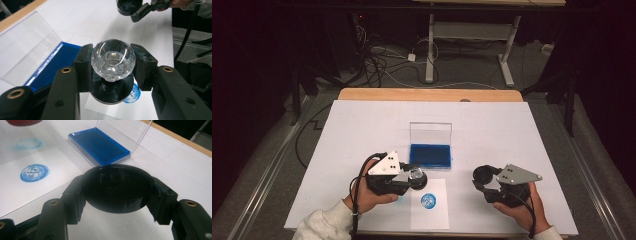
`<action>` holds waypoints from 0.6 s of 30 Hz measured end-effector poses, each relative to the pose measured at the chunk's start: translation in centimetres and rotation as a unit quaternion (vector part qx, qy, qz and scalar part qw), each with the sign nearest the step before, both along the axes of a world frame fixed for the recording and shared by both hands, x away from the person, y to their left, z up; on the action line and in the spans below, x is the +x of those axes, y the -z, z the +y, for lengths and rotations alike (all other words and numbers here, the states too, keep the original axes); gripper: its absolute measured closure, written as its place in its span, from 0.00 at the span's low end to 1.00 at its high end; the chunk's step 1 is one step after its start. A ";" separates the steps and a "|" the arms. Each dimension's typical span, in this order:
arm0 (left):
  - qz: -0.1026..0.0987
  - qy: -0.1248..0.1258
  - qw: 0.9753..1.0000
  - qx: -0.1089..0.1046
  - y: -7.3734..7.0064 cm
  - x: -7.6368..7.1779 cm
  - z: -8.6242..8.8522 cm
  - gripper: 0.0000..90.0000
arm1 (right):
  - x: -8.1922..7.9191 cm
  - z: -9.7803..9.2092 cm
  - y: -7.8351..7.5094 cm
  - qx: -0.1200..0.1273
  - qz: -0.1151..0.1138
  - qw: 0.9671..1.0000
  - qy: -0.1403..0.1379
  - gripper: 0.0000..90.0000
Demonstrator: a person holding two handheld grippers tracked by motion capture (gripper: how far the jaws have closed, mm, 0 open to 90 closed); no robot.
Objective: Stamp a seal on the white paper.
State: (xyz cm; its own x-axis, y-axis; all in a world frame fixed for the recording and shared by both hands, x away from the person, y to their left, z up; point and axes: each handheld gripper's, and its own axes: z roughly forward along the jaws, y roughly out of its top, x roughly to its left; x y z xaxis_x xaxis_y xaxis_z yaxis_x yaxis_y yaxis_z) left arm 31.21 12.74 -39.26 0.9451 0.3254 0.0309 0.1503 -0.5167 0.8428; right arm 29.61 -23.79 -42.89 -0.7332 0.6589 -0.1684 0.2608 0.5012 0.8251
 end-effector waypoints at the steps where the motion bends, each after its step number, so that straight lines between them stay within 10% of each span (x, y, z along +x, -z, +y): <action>1: 0.001 -0.001 1.000 -0.002 -0.1 0.0 0.1 0.60 | 0.0 0.0 0.0 0.001 0.001 1.000 0.000 0.43; 18: -0.014 -0.035 0.999 -0.008 -1.1 0.6 2.5 0.61 | 0.1 0.0 -0.1 0.000 0.001 1.000 -0.003 0.43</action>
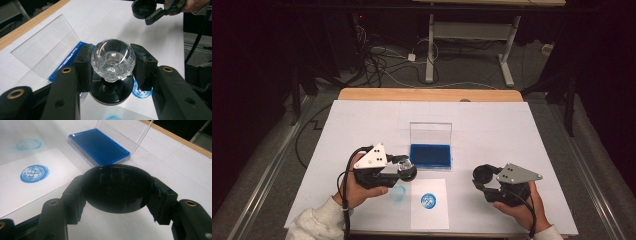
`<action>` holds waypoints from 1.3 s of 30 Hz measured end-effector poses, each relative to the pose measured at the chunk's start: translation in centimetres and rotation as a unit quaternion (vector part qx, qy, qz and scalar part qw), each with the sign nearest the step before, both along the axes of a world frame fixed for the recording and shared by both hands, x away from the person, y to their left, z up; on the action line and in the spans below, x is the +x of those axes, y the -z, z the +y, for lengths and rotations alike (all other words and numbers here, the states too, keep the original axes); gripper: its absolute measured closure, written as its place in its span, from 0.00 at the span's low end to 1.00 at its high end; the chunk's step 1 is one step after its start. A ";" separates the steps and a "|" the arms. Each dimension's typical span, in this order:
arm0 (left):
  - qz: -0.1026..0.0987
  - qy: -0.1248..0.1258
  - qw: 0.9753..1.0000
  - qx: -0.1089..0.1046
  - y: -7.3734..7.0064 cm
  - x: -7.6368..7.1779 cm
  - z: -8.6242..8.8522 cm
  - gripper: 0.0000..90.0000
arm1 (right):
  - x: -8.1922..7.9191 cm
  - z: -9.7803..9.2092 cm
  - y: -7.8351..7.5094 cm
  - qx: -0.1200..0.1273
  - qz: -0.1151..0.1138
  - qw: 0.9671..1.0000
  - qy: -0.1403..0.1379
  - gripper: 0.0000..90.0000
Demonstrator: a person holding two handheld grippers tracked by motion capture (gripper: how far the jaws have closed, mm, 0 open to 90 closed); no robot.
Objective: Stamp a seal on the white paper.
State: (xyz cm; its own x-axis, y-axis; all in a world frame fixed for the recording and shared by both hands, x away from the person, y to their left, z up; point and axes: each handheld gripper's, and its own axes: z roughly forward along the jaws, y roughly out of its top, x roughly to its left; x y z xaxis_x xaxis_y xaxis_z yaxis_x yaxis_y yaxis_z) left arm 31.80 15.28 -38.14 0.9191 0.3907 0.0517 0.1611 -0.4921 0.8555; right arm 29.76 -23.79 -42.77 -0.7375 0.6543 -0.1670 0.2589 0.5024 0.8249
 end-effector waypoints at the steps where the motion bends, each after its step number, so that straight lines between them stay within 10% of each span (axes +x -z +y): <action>1: 0.000 -0.001 1.000 -0.001 0.0 0.0 0.1 0.61 | 0.0 0.0 0.0 0.001 0.001 1.000 0.001 0.43; 39: 0.004 -0.043 0.999 -0.016 -0.5 -0.2 3.2 0.61 | 1.2 1.8 0.5 -0.004 0.011 1.000 -0.028 0.43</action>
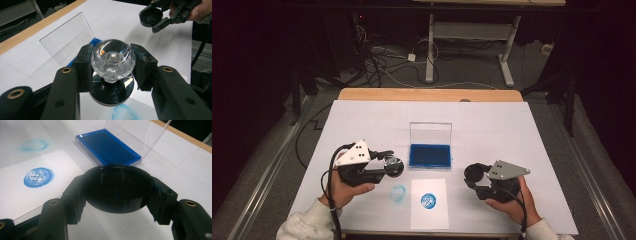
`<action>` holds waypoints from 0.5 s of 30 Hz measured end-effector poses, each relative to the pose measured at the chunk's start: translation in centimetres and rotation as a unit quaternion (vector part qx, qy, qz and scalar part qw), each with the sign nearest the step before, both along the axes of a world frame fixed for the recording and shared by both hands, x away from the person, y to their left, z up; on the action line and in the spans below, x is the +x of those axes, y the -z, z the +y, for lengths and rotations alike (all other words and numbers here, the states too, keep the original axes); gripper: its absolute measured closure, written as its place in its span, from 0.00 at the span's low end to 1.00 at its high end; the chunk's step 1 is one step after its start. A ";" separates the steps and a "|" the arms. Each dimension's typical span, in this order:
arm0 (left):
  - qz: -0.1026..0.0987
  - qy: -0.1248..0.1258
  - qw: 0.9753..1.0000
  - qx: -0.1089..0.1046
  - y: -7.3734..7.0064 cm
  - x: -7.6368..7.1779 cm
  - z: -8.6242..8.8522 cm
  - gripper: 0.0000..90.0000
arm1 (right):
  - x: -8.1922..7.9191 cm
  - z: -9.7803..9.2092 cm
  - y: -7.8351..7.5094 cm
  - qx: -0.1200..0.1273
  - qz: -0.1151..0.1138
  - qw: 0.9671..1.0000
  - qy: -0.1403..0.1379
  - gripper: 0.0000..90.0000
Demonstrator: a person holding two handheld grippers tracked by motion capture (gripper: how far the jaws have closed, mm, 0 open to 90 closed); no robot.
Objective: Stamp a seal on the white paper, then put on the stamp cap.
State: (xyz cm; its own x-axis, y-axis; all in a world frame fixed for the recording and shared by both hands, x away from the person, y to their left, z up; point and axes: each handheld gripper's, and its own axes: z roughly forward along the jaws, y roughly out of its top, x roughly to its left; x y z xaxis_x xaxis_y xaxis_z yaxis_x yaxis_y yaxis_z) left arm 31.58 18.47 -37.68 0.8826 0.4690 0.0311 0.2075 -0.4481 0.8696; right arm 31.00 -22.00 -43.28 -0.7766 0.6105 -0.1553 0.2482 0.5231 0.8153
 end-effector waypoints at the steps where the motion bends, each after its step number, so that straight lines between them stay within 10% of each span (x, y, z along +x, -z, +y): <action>1: 0.000 -0.001 1.000 -0.001 0.0 0.0 0.0 0.61 | 0.0 0.0 0.0 0.000 0.000 1.000 0.000 0.43; 15: -0.001 -0.001 1.000 -0.017 -0.4 0.4 -0.1 0.61 | 0.1 1.1 0.4 -0.004 0.006 1.000 -0.012 0.43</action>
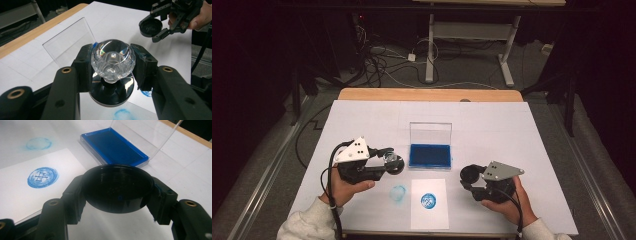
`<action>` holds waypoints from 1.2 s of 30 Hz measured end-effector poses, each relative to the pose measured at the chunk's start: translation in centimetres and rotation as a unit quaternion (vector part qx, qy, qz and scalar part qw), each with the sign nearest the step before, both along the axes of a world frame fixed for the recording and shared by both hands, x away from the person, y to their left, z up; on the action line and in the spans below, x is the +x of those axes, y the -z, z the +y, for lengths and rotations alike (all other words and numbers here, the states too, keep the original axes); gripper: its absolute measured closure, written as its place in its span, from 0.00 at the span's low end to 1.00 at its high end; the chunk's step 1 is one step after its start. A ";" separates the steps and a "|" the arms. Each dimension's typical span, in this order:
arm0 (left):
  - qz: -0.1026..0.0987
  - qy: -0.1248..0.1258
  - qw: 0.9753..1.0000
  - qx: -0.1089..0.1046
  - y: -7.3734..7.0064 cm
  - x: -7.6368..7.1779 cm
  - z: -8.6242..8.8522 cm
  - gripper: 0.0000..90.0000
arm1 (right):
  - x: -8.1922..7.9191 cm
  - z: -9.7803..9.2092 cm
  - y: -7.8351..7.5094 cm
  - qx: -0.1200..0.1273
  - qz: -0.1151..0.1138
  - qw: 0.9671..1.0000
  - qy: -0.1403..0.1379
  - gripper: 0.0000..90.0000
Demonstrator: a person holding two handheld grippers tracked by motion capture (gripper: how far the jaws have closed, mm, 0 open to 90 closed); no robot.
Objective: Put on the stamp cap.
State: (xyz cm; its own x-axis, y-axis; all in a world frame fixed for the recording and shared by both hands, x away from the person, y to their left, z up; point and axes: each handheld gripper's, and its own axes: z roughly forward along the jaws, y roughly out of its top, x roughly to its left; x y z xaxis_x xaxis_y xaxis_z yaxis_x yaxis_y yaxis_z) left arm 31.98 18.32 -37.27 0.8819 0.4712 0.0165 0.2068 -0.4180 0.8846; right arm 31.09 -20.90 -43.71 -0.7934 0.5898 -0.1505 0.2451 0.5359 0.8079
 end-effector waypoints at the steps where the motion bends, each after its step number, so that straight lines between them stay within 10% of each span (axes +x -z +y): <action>1: 0.000 0.001 1.000 0.000 -0.1 0.1 -0.1 0.61 | 0.0 0.2 0.1 0.001 0.001 1.000 -0.001 0.43; 36: 0.009 0.063 0.997 -0.032 0.2 1.8 -7.6 0.61 | 1.8 8.7 -0.1 0.050 0.003 0.997 -0.064 0.43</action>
State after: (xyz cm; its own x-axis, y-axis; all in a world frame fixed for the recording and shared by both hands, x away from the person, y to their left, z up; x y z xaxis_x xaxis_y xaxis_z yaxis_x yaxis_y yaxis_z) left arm 33.78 10.72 -37.45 0.9341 0.3560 -0.0259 0.1716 -0.3841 0.9072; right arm 32.93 -12.17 -43.65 -0.8635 0.4960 -0.0915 0.1846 0.4797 0.8578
